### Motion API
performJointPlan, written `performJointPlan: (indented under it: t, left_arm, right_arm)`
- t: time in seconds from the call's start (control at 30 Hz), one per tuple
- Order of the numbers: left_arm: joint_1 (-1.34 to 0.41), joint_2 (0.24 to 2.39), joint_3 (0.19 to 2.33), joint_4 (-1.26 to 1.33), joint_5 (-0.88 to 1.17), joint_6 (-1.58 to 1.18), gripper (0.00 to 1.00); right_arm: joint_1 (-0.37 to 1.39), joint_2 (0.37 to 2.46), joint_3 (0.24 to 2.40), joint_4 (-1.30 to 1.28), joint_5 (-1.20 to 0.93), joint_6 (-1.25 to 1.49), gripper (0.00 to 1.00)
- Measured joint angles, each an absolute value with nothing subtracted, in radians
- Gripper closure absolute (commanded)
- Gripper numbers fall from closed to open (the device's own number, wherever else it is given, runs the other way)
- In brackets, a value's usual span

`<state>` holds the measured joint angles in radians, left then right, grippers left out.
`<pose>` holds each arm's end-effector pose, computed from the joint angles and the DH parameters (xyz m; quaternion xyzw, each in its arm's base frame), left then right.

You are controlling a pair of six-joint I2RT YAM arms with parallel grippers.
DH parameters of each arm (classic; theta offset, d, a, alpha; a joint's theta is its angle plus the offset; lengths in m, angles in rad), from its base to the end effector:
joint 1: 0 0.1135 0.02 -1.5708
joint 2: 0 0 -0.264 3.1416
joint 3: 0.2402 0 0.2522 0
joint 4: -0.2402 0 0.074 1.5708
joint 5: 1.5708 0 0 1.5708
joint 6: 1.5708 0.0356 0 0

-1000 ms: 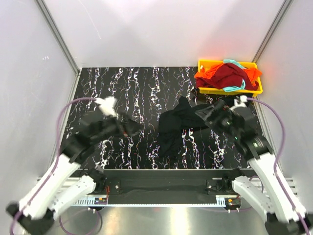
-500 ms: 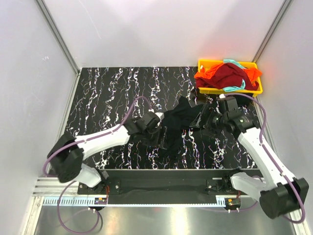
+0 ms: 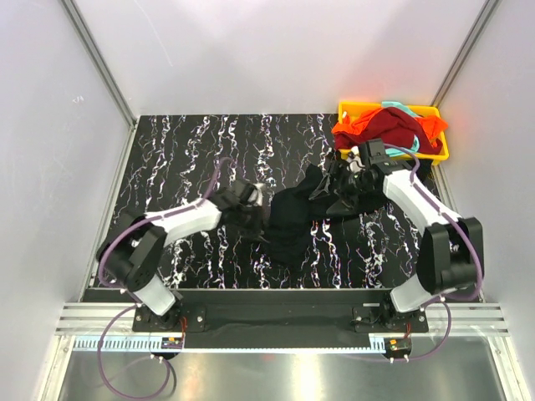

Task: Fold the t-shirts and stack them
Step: Flatten the tshirt out

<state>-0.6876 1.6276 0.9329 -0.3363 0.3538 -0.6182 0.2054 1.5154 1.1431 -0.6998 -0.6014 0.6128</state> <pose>0.2370 -0.2106 0.1742 0.0798 0.9466 -0.2942 0.1055 0.2943 0.0819 0.2531 0.1157 0.9212 0.3571 0.1021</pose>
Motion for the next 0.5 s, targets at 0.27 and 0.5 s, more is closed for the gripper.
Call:
performJointPlan:
  t: [0.27,0.5]
  left_arm:
    - [-0.387,1.305,0.933,-0.580,0.144,-0.526,1.00]
    - [-0.161,1.093,1.029,-0.699,-0.089,-0.416,0.27]
  right_arm:
    - [0.195,1.567,1.166,-0.674,-0.594,0.595,0.21]
    - [0.187,1.551,1.086,-0.678,-0.592,0.599,0.21]
